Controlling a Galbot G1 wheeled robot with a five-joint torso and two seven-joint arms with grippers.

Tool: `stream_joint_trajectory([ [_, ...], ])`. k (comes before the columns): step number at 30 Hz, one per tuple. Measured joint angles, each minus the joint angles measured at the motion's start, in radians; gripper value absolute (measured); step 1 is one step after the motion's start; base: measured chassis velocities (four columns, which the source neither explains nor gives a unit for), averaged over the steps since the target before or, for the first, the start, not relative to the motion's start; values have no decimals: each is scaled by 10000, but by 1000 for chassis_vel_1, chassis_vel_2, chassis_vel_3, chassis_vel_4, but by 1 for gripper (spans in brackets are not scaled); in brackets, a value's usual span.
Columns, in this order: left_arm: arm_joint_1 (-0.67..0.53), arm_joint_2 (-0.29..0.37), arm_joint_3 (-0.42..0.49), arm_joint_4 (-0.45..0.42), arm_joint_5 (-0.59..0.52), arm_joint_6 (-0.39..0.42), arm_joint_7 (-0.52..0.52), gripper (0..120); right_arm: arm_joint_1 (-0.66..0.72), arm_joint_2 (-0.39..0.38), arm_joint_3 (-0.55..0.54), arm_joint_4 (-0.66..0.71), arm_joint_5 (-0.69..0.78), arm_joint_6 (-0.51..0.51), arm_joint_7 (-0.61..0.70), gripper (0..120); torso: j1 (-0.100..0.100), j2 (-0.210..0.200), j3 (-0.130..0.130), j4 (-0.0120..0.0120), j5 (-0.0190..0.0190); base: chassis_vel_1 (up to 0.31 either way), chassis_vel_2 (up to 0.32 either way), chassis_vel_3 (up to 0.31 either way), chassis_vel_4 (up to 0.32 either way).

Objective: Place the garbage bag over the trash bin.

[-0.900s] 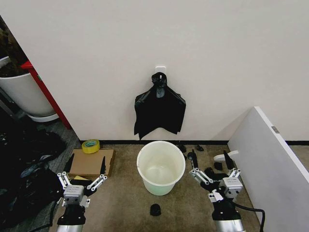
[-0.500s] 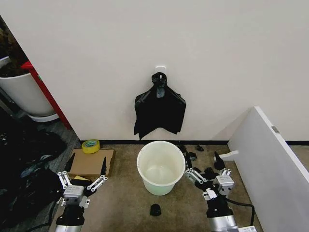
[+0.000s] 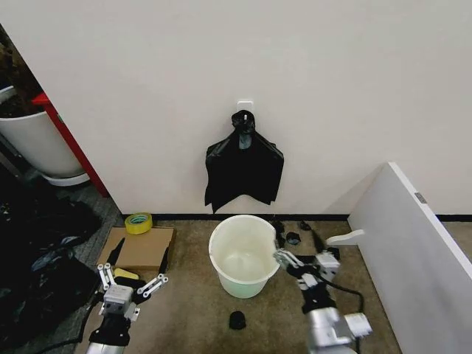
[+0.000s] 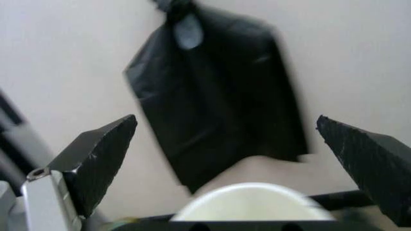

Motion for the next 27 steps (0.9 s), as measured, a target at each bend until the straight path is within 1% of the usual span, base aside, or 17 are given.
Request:
stream_joint_trajectory([
  [1, 193, -69, -31, -37, 100, -84, 5, 100, 586, -98, -201, -326, 604, -160, -178, 100, 0, 0, 0, 2, -3, 0, 0, 0, 0],
  [2, 277, -107, -41, -58, 141, -126, 6, 100, 893, -149, -314, -487, 983, -279, -258, 100, 0, 0, 0, 0, -4, 0, 0, 0, 0],
  [3, 277, -107, -41, -58, 141, -126, 6, 100, 893, -149, -314, -487, 983, -279, -258, 100, 0, 0, 0, 0, -4, 0, 0, 0, 0],
  [4, 369, -145, -48, -84, 171, -168, 7, 100, 1215, -195, -411, -643, 1379, -399, -322, 100, 0, 0, 1, 1, -4, 0, 0, 0, 0],
  [8, 682, -461, -90, -137, 322, -381, 7, 100, 3148, -308, -761, -1578, 3428, -888, -458, 100, 1, 0, 1, 1, -5, 0, 0, 0, 0],
  [10, 718, -514, -95, -139, 357, -413, 6, 100, 3358, -299, -784, -1695, 3705, -935, -464, 100, 1, 0, 1, 0, -5, 0, 0, 0, 0],
  [11, 799, -634, -108, -146, 452, -492, 0, 100, 3899, -215, -807, -1996, 4557, -1083, -467, 100, 1, 0, 1, 0, -4, 0, 0, 0, 0],
  [12, 819, -666, -111, -151, 474, -514, -3, 100, 4052, -164, -801, -2090, 4886, -1139, -467, 100, 1, 0, 1, 0, -7, 0, 0, 0, 0],
  [13, 911, -802, -122, -183, 566, -620, -7, 100, 4513, 64, -727, -2443, 6016, -1304, -465, 100, 1, 0, 1, 0, -7, 0, 0, 0, 0],
  [14, 989, -908, -127, -224, 595, -682, -10, 100, 4847, 296, -622, -2795, 6807, -1376, -469, 100, 1, 0, 1, 0, -5, 0, 0, 0, 0],
  [15, 1034, -967, -132, -253, 604, -716, -12, 100, 5047, 436, -538, -3055, 7200, -1408, -498, 100, 1, 0, 0, 1, -3, 0, 0, 0, 0],
  [19, 1105, -1069, -140, -305, 627, -781, -15, 100, 5389, 679, -389, -3520, 7754, -1435, -635, 100, 1, 0, 1, -1, -5, 0, 0, 0, 0],
  [20, 1137, -1123, -144, -336, 655, -833, -16, 100, 5647, 844, -284, -3845, 8019, -1450, -742, 100, 1, 0, 1, -1, -3, 0, 0, 0, 0],
  [21, 1198, -1204, -152, -453, 725, -913, -17, 100, 6342, 1204, 19, -4657, 8471, -1495, -1045, 100, 1, 0, 1, -2, -5, 0, 0, 0, 0],
  [27, 1138, -1283, -189, -611, 736, -905, 58, 100, 7182, 1465, 200, -5559, 8556, -1516, -1545, 100, 1, -1, 0, 0, -5, 0, 0, 0, 0],
])
